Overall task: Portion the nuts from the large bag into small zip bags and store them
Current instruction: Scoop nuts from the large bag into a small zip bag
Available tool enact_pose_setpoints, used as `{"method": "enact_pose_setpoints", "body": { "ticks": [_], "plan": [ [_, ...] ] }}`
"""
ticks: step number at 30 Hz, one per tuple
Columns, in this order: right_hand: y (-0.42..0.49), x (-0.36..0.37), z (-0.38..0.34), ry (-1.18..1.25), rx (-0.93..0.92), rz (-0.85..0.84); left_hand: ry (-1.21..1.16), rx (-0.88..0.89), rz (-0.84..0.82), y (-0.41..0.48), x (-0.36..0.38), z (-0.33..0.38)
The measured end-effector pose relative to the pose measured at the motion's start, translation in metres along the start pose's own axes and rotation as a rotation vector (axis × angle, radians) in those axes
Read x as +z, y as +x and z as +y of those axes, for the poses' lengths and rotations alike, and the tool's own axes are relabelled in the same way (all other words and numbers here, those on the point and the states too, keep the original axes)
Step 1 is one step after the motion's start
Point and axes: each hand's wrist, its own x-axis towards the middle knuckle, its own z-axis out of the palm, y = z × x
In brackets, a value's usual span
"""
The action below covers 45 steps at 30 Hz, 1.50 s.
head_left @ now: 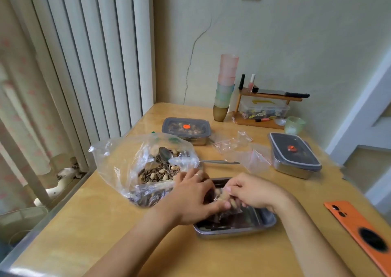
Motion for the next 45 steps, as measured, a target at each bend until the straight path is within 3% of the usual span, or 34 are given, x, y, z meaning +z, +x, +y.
{"method": "enact_pose_setpoints", "body": {
  "ticks": [5,8,13,18,27,34,40,45],
  "plan": [
    [0.001,0.012,0.004,-0.116,0.133,0.17,0.166,-0.015,-0.108,-0.012,-0.009,0.003],
    [-0.003,0.012,0.0,-0.153,0.116,0.2,0.194,-0.07,-0.175,-0.011,-0.018,0.008],
    [-0.01,-0.003,-0.002,-0.203,-0.033,0.014,0.237,-0.153,-0.281,0.001,-0.026,0.019],
    [-0.002,-0.001,0.004,-0.392,-0.038,-0.124,0.294,-0.154,-0.357,0.008,-0.026,0.027],
    [-0.005,0.013,-0.003,-0.427,0.01,0.018,0.353,-0.14,-0.172,0.0,-0.017,0.024],
    [-0.016,0.017,-0.008,-0.451,-0.018,0.238,0.274,-0.142,-0.061,-0.003,-0.012,0.025],
    [-0.007,0.024,-0.004,-0.35,-0.16,0.262,0.211,-0.117,-0.005,0.003,-0.008,0.015],
    [-0.012,0.007,-0.007,-0.383,-0.101,0.167,0.19,-0.07,0.007,0.006,-0.007,0.012]
  ]
}}
